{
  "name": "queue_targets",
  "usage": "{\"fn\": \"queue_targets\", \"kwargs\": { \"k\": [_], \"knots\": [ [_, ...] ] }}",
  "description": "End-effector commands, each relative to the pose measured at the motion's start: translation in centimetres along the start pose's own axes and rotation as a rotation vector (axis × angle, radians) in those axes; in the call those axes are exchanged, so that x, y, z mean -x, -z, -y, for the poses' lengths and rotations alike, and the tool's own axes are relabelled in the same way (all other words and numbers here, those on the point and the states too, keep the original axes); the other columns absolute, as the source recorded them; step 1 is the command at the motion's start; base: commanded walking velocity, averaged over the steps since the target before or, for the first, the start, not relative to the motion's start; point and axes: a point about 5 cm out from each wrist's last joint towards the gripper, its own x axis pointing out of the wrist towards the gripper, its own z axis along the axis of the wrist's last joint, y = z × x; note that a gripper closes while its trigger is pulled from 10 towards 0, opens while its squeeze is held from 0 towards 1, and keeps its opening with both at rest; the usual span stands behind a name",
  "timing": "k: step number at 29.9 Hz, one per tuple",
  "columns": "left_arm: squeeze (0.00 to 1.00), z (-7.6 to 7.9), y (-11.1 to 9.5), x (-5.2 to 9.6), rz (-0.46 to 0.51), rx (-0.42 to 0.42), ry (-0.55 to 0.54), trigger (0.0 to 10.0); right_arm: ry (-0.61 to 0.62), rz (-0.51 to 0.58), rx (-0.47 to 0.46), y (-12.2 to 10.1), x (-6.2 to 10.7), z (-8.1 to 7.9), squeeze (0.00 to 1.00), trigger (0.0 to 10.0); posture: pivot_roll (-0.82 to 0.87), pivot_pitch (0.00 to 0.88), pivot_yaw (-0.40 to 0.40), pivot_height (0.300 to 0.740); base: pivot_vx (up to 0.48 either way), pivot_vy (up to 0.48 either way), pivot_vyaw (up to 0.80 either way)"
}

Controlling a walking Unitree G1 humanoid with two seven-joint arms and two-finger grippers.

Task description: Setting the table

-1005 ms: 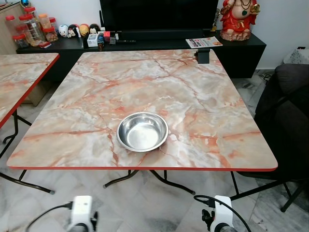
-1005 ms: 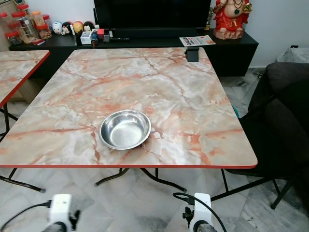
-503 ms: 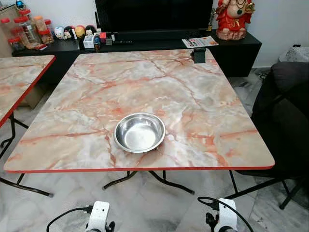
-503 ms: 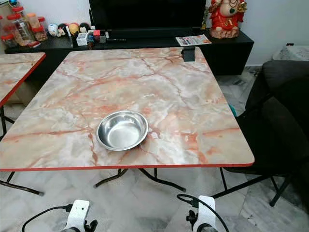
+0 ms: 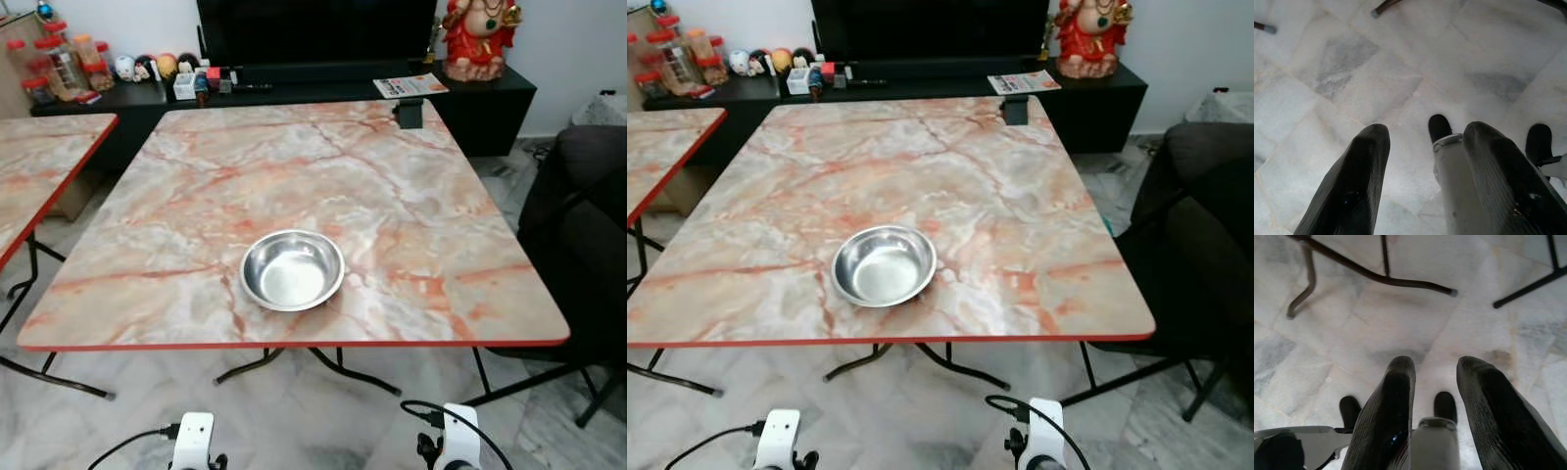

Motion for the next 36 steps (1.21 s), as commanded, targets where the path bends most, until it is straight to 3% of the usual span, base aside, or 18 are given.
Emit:
{"fn": "queue_targets", "kwargs": {
  "k": [1, 36],
  "knots": [
    [0.00, -0.75, 0.31, 0.09, -0.019, 0.010, -0.029, 10.0, -0.004, 0.002, -0.001, -0.15, -0.08, -0.29, 0.00, 10.0, -0.20, 0.000, 0.075, 0.740, 0.000, 0.480, 0.00],
    [0.00, -1.50, -0.06, 0.10, -0.011, 0.011, -0.051, 10.0, -0.022, 0.008, -0.015, 0.14, -0.09, -1.18, 0.00, 10.0, -0.18, 0.000, 0.091, 0.740, 0.000, 0.480, 0.03]
  ]
}}
